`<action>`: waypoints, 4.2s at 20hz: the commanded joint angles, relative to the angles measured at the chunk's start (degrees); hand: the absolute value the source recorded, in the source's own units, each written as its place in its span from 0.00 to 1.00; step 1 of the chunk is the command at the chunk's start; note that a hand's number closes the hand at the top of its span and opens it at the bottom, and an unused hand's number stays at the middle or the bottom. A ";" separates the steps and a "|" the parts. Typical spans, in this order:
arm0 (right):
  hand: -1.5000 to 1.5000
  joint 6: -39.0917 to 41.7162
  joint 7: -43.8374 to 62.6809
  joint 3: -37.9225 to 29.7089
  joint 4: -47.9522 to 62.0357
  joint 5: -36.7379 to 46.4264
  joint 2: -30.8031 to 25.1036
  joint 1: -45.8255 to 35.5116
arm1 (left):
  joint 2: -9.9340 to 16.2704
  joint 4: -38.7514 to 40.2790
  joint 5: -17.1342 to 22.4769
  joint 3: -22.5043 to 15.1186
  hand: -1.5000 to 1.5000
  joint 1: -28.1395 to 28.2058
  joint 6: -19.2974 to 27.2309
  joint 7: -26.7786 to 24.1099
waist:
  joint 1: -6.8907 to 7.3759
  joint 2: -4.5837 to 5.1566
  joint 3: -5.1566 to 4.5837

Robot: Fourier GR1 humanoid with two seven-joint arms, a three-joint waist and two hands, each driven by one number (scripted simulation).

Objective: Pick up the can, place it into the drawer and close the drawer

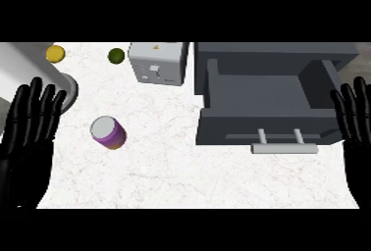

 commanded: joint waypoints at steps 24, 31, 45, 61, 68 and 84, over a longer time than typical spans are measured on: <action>0.00 2.67 5.71 -10.87 -2.60 -9.73 -0.07 15.67 | 38.79 49.38 41.56 15.00 0.00 -15.18 -67.80 -1.84 | -0.25 0.79 1.92; 0.00 10.29 1.26 -20.05 1.71 -18.13 -3.67 18.36 | 40.97 55.03 52.67 10.13 0.00 -21.38 -62.06 6.77 | -0.24 0.73 1.98; 0.00 15.64 0.65 -22.09 -1.96 -18.10 0.17 24.43 | 41.66 59.04 68.98 2.73 0.00 -24.84 -58.38 22.51 | -0.08 0.72 1.96; 0.00 24.64 1.09 -33.35 0.44 -26.72 -1.75 25.06 | 23.75 58.51 37.78 5.46 0.00 -21.68 -55.67 10.13 | -0.05 0.72 1.94; 0.00 24.57 2.87 -34.35 -0.06 -26.12 -1.55 23.04 | 19.39 67.45 20.40 7.36 0.00 -23.49 -54.76 -2.21 | -0.40 0.92 1.89; 0.00 29.97 2.57 -36.77 -2.67 -27.27 2.75 26.91 | 22.35 92.93 -1.00 5.87 0.00 -30.17 -51.30 -30.57 | -1.79 1.28 1.78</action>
